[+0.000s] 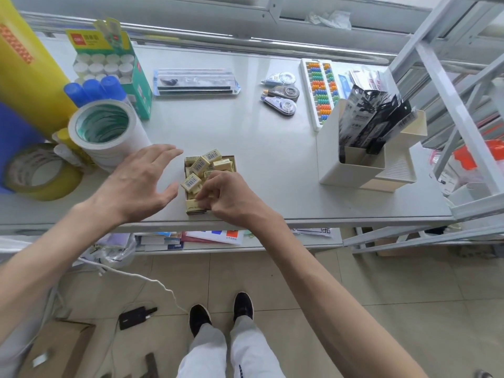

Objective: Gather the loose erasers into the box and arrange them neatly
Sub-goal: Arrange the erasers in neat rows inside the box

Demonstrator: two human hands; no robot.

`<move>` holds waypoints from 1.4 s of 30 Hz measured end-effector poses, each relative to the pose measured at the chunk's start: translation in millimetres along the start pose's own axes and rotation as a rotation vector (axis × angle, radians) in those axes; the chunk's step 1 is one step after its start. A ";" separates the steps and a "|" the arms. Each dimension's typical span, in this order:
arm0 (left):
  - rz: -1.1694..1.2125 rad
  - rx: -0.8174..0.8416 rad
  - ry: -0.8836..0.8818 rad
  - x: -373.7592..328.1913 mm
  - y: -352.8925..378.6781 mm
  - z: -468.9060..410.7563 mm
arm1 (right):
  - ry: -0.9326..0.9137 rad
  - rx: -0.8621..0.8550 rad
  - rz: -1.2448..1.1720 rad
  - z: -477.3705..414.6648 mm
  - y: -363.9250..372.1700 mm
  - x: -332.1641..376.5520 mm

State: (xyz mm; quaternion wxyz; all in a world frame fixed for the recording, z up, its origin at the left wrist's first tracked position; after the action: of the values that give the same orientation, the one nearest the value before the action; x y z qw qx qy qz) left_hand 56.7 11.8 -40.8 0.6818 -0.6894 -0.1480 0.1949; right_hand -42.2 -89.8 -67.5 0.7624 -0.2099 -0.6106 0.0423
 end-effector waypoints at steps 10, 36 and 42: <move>0.010 -0.006 -0.017 1.5 -0.3 0.3 | -0.038 -0.011 0.022 2.3 -7.1 7.3; 0.008 0.027 -0.038 2.2 -3.7 8.1 | -0.032 -0.085 0.073 -1.5 -20.5 17.8; 0.011 0.038 -0.051 3.2 -2.0 8.5 | 0.030 -0.094 0.033 10.8 -38.3 14.9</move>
State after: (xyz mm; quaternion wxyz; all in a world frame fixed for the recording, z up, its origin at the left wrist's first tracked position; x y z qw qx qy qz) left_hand 55.7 20.9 -39.0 0.6899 -0.6717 -0.1579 0.2189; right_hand -56.0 -116.9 -37.8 0.7600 -0.2561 -0.5969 0.0229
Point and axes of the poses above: each hand's wrist, its own z-axis away from the middle knuckle, its own y-axis out of the palm, x = y × z, the point moved 8 cm from there along -z, towards the middle knuckle, and after that the axes turned 12 degrees about -z, right-handed, at the moved point
